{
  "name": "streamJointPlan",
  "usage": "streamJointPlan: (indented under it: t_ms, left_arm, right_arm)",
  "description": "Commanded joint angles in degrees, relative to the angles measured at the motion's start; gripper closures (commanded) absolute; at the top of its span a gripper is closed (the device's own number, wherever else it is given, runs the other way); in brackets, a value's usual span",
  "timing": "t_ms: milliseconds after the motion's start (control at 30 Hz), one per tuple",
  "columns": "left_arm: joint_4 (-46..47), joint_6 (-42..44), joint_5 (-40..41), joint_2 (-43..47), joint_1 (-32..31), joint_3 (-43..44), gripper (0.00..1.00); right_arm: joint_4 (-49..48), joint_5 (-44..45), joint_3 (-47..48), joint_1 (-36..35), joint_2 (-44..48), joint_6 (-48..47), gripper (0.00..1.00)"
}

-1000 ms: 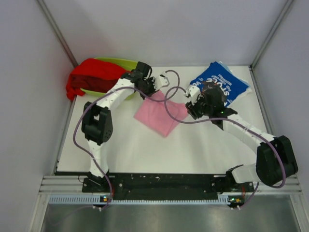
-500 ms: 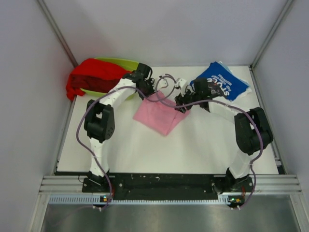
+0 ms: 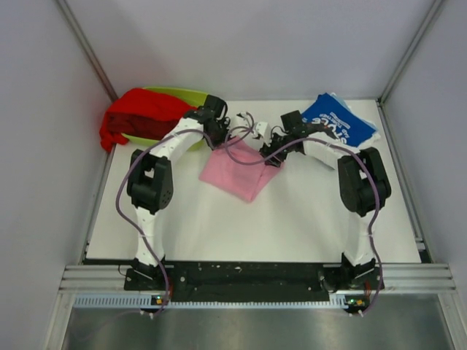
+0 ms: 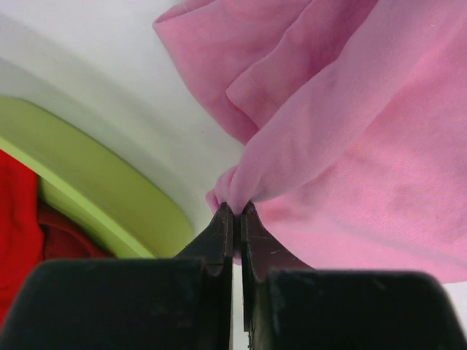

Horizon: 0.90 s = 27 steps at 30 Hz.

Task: Fold and stack the t-shirts
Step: Fold the long partially folded tshirt into a neat square

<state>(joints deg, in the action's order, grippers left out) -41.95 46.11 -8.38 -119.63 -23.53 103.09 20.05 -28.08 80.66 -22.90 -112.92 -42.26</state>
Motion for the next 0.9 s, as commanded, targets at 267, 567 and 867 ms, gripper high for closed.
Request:
streamJointPlan:
  t_ms: [267, 567, 867]
  left_arm:
    - [0.38, 1.18, -6.21, -0.34, -2.93, 3.35, 1.0]
    - [0.3, 0.56, -7.44, -0.42, -3.01, 3.0, 1.0]
    - [0.21, 1.26, -6.03, -0.51, -2.93, 2.38, 1.0]
  right_arm:
    - [-9.94, -15.49, 2.18, 0.03, 1.54, 25.14, 0.46]
    - [-43.86, -7.37, -17.29, 1.89, 10.09, 58.14, 0.43]
    - [-39.66, 6.45, -20.54, 4.88, 8.86, 75.22, 0.52]
